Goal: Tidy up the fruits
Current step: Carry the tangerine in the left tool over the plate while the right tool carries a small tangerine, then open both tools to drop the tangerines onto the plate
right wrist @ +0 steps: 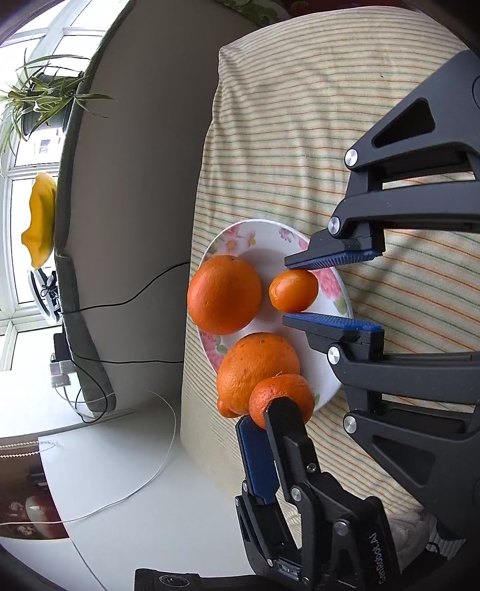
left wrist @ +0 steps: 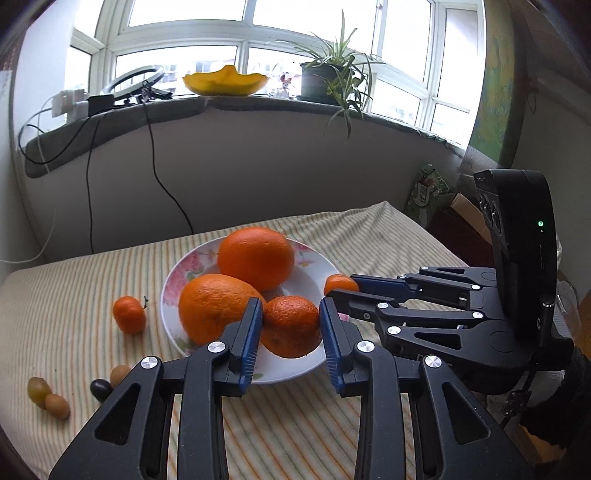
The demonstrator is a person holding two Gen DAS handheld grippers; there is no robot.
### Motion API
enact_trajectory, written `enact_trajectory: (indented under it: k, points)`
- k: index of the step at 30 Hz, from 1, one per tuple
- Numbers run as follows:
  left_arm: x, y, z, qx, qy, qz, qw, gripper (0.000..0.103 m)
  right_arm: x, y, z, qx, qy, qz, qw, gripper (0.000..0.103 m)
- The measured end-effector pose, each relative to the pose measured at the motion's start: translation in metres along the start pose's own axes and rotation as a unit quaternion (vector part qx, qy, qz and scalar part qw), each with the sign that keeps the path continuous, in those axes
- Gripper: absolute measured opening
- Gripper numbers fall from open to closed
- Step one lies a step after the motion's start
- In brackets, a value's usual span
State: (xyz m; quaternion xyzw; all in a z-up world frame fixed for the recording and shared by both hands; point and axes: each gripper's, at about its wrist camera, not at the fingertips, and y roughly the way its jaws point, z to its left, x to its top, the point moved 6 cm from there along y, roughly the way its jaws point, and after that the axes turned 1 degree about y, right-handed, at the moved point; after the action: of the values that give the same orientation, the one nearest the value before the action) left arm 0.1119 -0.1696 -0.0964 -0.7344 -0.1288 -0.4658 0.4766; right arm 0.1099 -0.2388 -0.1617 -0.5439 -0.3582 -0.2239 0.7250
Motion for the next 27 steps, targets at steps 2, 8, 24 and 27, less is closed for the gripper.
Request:
enact_trajectory:
  k: [2,8,24,27]
  points:
    - [0.000,0.004,-0.004,-0.001,0.005,0.004,1.0000,0.030,-0.001,0.002,-0.004,0.001,0.005,0.002,1.000,0.024]
    - [-0.002,0.014,-0.011,-0.002,0.013,0.013,0.9998,0.030,-0.002,0.007,-0.012,0.008,0.016,0.005,1.000,0.024]
    - [0.001,0.015,-0.008,0.011,0.013,0.009,0.9998,0.030,-0.001,0.012,-0.017,0.012,0.023,0.007,1.000,0.025]
    - [0.002,0.013,-0.007,0.011,0.011,0.007,0.9999,0.030,-0.002,0.012,-0.017,0.010,0.024,0.009,1.000,0.033]
